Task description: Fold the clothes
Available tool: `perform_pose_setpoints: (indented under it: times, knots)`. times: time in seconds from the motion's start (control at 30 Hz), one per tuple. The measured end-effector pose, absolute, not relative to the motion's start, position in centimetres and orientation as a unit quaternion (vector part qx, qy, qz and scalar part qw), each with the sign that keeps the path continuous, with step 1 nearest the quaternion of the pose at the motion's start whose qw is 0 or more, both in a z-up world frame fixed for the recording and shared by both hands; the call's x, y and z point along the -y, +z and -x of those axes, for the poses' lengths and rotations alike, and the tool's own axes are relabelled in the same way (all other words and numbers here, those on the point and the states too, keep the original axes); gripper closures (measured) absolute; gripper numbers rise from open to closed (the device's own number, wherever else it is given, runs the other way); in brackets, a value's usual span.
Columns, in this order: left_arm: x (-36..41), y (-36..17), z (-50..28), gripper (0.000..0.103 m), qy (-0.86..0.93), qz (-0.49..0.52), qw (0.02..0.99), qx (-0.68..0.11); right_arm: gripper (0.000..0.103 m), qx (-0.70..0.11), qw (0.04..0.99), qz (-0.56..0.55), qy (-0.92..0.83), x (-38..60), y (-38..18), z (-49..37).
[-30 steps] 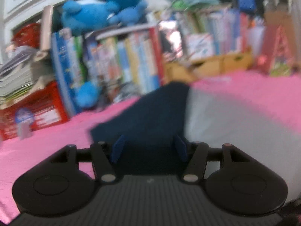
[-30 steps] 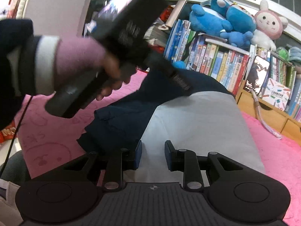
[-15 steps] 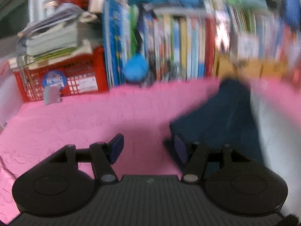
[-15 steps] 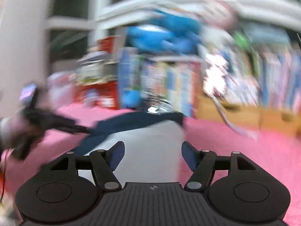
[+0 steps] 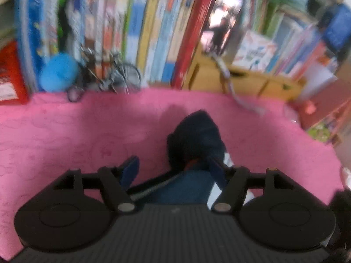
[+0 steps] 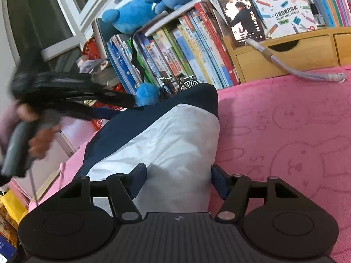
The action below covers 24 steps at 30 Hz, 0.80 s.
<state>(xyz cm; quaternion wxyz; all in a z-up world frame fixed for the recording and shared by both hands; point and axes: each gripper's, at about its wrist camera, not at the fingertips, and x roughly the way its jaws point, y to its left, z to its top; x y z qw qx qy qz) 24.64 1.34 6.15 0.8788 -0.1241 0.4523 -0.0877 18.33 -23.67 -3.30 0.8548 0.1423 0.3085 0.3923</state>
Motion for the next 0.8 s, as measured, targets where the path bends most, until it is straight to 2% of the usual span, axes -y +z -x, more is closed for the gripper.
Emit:
perform_pose_setpoints:
  times: [0.03, 0.1, 0.23, 0.27, 0.3, 0.37, 0.43, 0.6, 0.8]
  knots:
    - [-1.1, 5.6, -25.5, 0.033, -0.105, 0.146, 0.868, -0.464, 0.039, -0.31, 0.854, -0.144, 0.393, 23.7, -3.3, -18.3]
    - [-0.5, 4.3, -27.1, 0.022, -0.146, 0.187, 0.839, -0.49, 0.039, -0.313, 0.851, -0.146, 0.394, 23.6, -3.3, -18.4]
    - [0.3, 1.8, -28.3, 0.025, -0.157, 0.206, 0.822, -0.507, 0.038, -0.316, 0.85, -0.145, 0.396, 23.2, -3.1, -18.6]
    - [0.3, 1.5, -28.3, 0.037, -0.152, 0.208, 0.826, -0.501, 0.038, -0.316, 0.85, -0.144, 0.396, 23.2, -3.1, -18.6]
    - [0.3, 1.3, -28.3, 0.053, -0.147, 0.21, 0.829, -0.497, 0.038, -0.317, 0.849, -0.144, 0.396, 23.2, -3.1, -18.6]
    - [0.0, 1.3, -28.1, 0.064, -0.149, 0.21, 0.836, -0.484, 0.037, -0.319, 0.848, -0.144, 0.397, 23.1, -3.1, -18.7]
    - [-0.5, 1.4, -28.0, 0.069, -0.155, 0.214, 0.841, -0.472, 0.037, -0.322, 0.847, -0.145, 0.398, 23.1, -3.2, -18.8]
    - [-1.7, 1.9, -28.4, 0.089, -0.172, 0.243, 0.844, -0.446, 0.037, -0.33, 0.847, -0.125, 0.398, 22.4, -3.1, -18.5]
    - [-2.2, 2.3, -30.1, 0.096, -0.173, 0.266, 0.849, -0.422, 0.037, -0.333, 0.845, -0.123, 0.399, 22.5, -3.3, -18.6]
